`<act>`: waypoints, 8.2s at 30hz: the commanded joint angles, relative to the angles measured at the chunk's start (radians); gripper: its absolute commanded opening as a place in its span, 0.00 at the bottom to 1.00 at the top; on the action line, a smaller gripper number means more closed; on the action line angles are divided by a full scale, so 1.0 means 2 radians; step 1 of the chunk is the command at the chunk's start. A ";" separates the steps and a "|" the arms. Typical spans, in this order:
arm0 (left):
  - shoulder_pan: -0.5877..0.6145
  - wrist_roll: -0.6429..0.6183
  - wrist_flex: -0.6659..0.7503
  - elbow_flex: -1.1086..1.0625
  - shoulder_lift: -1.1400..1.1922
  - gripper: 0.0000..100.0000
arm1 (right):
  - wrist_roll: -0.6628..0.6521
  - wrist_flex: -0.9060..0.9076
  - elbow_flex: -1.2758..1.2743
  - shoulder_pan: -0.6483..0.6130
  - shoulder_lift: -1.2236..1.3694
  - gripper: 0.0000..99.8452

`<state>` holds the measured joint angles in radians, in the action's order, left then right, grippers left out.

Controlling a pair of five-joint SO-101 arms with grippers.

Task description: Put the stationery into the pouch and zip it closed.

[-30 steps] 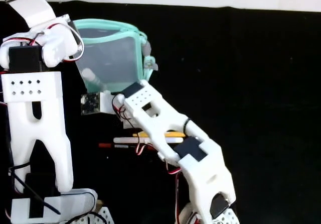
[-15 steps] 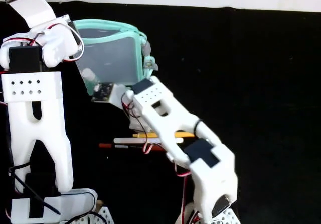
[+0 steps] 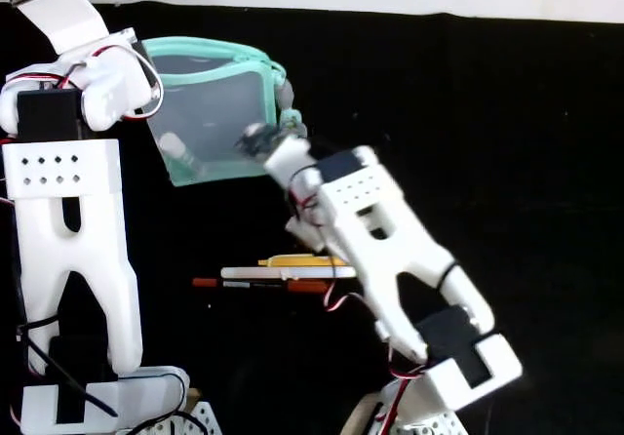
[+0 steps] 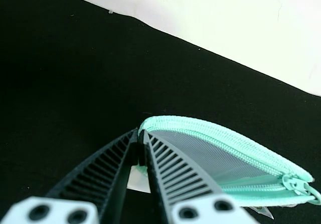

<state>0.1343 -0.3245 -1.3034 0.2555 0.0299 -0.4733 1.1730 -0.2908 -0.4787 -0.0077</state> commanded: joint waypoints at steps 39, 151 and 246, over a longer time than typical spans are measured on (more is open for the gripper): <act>-0.003 -0.002 -0.005 -0.006 0.040 0.01 | 0.160 -0.007 0.888 -0.070 0.260 0.01; -0.007 -0.002 -0.004 -0.003 0.069 0.01 | -0.054 0.293 0.333 0.011 0.023 0.27; -0.007 -0.002 -0.008 0.030 0.100 0.01 | 0.005 0.029 0.153 -0.105 0.073 0.01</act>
<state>0.1266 -0.3245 -1.3019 0.3337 0.1266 -0.5301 1.2175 -0.0069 -0.7426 0.2409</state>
